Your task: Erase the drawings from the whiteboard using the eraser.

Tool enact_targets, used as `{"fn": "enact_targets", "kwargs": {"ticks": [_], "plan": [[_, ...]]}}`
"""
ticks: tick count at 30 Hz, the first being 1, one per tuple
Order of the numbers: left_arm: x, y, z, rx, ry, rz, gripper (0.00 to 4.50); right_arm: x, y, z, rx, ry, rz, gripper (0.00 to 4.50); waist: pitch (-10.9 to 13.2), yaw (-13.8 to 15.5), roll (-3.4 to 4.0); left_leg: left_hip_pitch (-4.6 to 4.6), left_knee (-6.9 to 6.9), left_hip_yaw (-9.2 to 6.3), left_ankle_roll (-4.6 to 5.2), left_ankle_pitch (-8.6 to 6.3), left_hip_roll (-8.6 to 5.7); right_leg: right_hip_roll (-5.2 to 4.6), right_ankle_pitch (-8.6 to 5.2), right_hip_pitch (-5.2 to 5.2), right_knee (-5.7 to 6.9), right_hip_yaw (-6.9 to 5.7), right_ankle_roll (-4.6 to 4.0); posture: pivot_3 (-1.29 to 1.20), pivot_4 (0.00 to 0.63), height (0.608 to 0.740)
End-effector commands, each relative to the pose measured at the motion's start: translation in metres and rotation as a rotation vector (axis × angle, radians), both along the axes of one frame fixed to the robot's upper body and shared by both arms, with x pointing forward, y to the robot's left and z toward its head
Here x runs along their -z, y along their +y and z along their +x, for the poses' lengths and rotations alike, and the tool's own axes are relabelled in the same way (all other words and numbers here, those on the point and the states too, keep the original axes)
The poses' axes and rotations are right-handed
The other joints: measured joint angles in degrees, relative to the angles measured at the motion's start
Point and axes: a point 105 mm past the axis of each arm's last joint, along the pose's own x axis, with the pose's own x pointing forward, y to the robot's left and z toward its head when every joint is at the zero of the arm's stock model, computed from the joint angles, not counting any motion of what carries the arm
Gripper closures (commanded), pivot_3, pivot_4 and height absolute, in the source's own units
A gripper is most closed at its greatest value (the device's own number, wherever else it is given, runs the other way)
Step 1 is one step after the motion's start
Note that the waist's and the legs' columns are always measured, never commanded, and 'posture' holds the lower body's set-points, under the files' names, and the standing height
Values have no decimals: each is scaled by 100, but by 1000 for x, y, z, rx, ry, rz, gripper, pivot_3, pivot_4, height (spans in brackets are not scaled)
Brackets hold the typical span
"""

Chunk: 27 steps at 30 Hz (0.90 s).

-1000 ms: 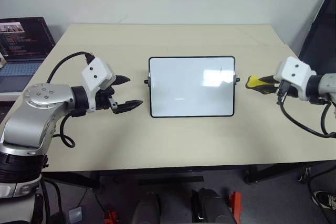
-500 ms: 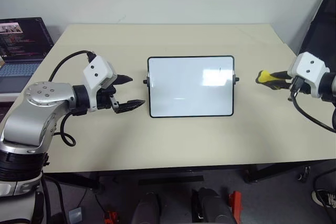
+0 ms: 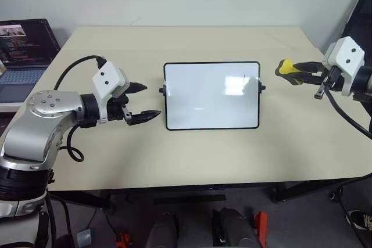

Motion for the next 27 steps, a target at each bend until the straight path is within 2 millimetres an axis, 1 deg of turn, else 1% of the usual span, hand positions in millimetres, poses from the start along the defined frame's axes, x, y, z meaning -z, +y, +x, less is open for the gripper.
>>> {"fn": "enact_targets", "kwargs": {"ticks": [1, 7, 11, 17, 21, 25, 27], "plan": [[-15, -2, -1, 15, -59, -2, 0, -14, 1, -5, -9, -46, -2, 4167, 0, 0, 0, 0, 0, 0, 0, 0, 0, 0, 0, 0, 0, 0, 0, 0, 150, 740], [-14, -3, -2, 17, -55, -4, 0, -9, 4, -3, -10, -33, -3, 4167, 0, -2, 0, 0, 0, 0, 0, 0, 1, 0, 0, 0, 1, 0, 0, 0, 150, 740], [-13, -4, -2, 18, -54, -5, 0, -6, 13, 2, -20, -34, 18, 4167, 0, -7, 0, 1, 1, 0, 0, 0, 1, 0, 0, 0, 2, 0, 0, 0, 150, 740], [-9, -5, -1, 20, -43, 0, 0, -1, 35, 30, 9, -74, 61, 4167, 0, -41, 0, 6, 4, 1, 0, 0, 1, 1, 0, 0, 13, 3, 0, 0, 150, 740], [-11, -4, 0, 19, -47, 3, 0, 0, 49, 47, 15, -104, 63, 4167, 0, -28, 0, 3, 3, -1, 0, 0, -1, 1, 1, -2, 14, 0, -2, 0, 150, 740], [-10, -3, 0, 16, -47, 4, 0, 8, 64, 61, 17, -116, 38, 4168, 0, -28, 0, 1, 2, -1, 0, 0, -1, 0, 7, -3, 13, 0, -12, 0, 150, 740], [-9, -4, -1, 15, -46, 3, 0, 12, 67, 70, 37, -120, 31, 4168, 0, -30, 1, 2, 2, -2, 0, 0, -1, 1, 13, -3, 14, -1, -23, 0, 150, 740]]}}
